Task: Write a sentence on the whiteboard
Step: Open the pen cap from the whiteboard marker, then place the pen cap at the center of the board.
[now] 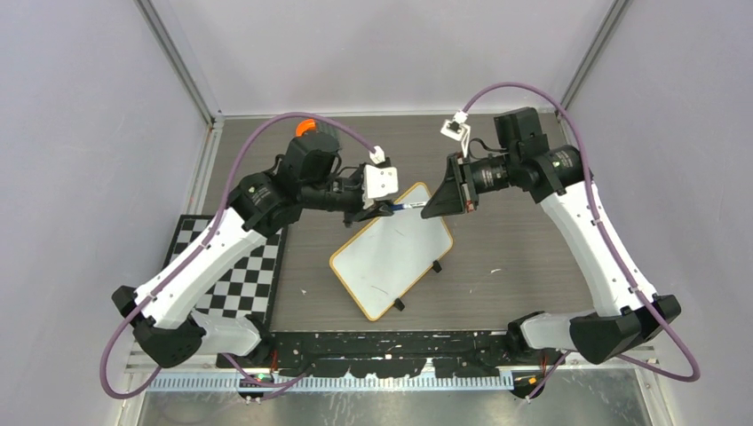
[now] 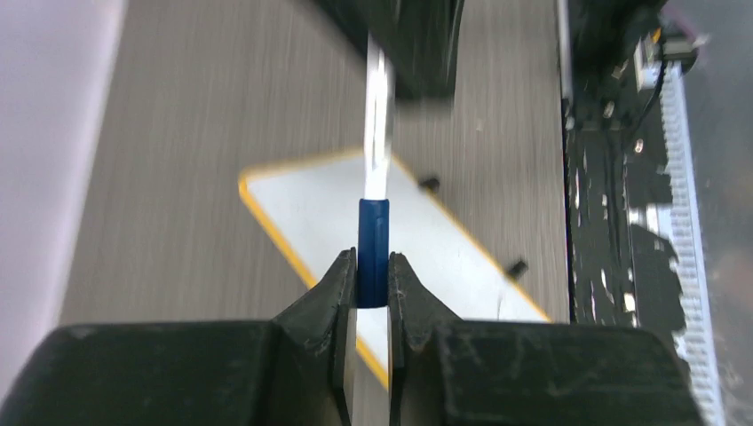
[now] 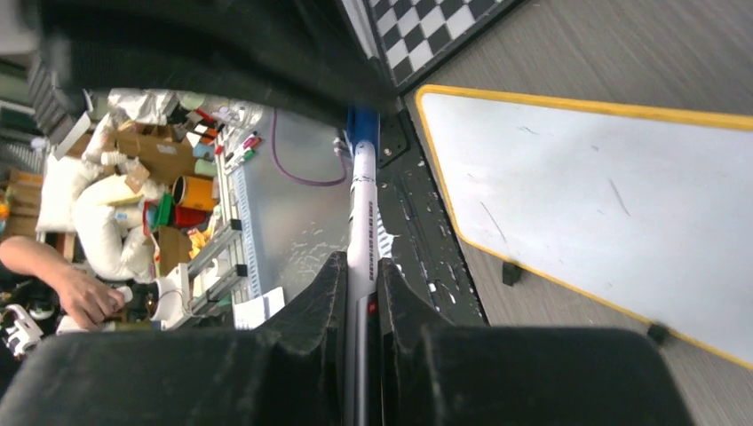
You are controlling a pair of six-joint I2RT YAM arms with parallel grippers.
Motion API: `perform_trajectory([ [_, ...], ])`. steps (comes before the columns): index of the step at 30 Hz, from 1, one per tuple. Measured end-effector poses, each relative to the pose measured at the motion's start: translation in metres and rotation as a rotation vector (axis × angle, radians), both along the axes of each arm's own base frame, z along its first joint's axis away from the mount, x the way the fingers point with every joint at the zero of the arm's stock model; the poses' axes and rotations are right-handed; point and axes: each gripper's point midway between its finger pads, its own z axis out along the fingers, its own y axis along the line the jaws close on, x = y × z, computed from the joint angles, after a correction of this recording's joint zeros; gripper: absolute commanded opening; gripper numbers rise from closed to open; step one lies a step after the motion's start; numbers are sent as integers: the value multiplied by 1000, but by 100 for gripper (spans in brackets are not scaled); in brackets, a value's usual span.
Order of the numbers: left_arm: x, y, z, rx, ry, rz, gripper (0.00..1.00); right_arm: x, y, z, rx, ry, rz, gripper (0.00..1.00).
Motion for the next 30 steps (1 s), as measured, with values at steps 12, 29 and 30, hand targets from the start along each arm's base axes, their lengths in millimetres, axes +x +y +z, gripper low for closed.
perform_trajectory([
  [12, 51, 105, -49, 149, 146, 322, 0, 32, -52, 3, -76, -103, -195, 0],
  [29, 134, 183, -162, 236, 595, 809, 0, 123, -184, -77, -633, -104, -810, 0],
  [30, 133, 185, -172, 259, 612, 820, 0, 123, -184, -77, -634, -107, -804, 0],
])
